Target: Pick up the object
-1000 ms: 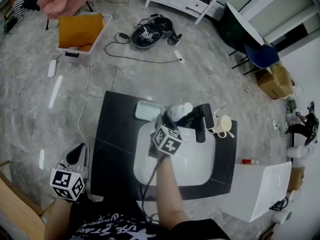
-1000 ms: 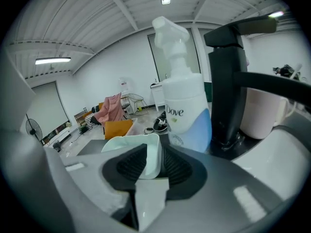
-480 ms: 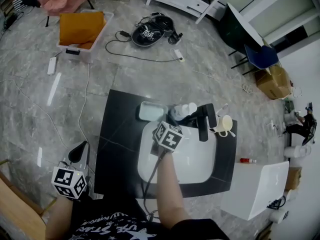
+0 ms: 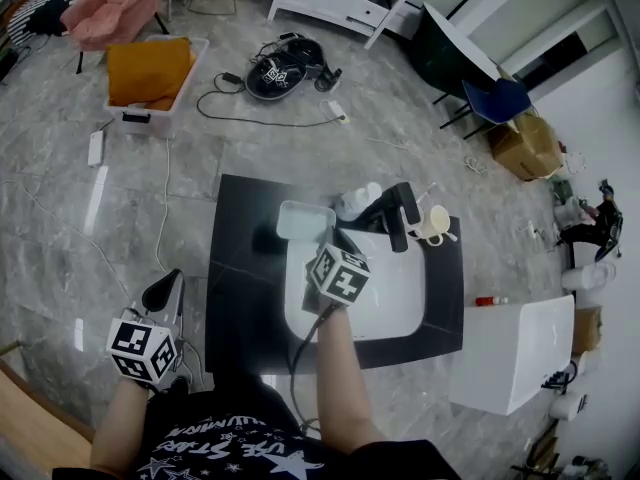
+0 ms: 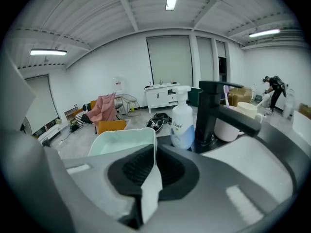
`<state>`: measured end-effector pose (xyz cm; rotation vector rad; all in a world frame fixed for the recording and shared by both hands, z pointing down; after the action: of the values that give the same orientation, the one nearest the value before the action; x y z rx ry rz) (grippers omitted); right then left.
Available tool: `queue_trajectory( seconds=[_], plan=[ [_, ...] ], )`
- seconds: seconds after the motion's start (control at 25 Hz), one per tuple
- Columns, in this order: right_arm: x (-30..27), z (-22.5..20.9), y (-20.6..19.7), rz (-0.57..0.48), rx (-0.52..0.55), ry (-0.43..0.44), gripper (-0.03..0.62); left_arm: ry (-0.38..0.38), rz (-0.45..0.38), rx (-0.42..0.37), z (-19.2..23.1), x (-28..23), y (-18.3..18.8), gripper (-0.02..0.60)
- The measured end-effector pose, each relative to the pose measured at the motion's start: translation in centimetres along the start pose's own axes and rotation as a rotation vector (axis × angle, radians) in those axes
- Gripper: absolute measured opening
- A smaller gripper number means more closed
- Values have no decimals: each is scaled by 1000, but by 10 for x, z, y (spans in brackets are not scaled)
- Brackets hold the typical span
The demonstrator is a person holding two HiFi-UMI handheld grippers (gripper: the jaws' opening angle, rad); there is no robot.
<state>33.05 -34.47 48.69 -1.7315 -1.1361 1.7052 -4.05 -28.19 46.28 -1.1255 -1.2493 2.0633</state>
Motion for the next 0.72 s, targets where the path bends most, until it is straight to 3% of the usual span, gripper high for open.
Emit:
queue_trajectory(
  seconds=[0.72],
  plan=[
    [185, 30, -58, -115, -72, -66, 18, -176, -21, -26, -9, 88, -19, 9]
  ],
)
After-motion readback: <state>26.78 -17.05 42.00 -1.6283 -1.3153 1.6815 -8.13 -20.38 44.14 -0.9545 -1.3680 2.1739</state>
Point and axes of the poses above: the fingertips, and each gripper's own axes: x backward along the fingers, z to its left, y out of its top, the point moved 9 cm from there along x, backward along the fingers, and after that the axes turned 1 degree about -z, right-handed, at the moved point
